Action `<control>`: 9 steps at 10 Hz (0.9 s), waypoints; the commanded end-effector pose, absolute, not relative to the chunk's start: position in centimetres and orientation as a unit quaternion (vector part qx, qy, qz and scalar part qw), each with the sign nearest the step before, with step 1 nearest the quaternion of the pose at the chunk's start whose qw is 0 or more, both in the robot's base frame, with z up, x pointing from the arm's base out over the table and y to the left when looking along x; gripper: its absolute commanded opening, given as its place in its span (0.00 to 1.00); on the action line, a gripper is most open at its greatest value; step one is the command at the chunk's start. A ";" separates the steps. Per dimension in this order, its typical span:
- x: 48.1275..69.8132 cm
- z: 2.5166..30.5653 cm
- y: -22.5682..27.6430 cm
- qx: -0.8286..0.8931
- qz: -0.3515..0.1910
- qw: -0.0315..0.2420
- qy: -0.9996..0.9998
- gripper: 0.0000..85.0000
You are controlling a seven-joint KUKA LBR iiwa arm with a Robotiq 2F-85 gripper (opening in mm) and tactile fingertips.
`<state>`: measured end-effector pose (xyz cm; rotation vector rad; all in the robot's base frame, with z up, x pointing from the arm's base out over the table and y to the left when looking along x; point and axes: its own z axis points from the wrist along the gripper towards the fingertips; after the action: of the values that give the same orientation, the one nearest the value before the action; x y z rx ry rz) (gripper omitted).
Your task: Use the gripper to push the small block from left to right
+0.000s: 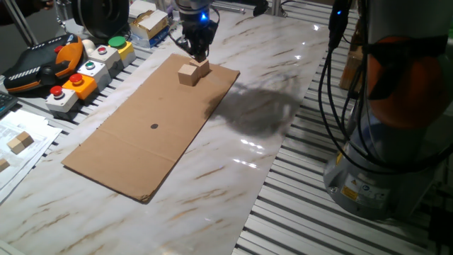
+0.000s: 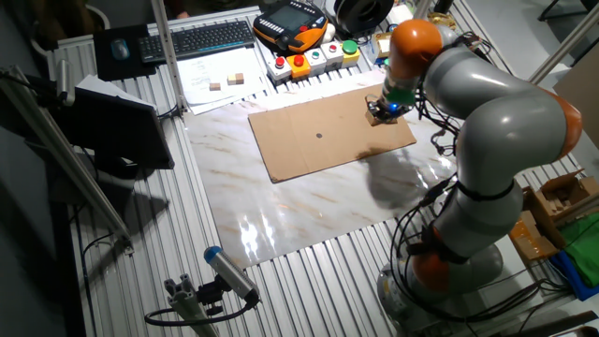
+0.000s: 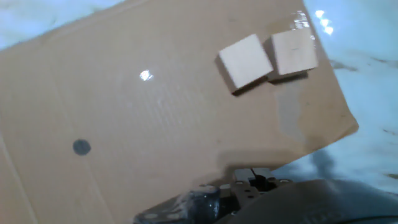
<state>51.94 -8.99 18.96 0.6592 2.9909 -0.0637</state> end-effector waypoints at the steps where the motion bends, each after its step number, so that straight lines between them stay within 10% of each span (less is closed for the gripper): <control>1: 51.7 19.0 -9.5 0.365 -0.024 0.038 0.930 0.01; 4: 51.5 19.0 -11.9 0.434 0.006 0.016 0.901 0.01; 9: 51.7 17.0 -12.6 0.502 -0.036 0.054 0.863 0.01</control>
<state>51.66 -12.66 16.96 1.0896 2.8170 -0.0828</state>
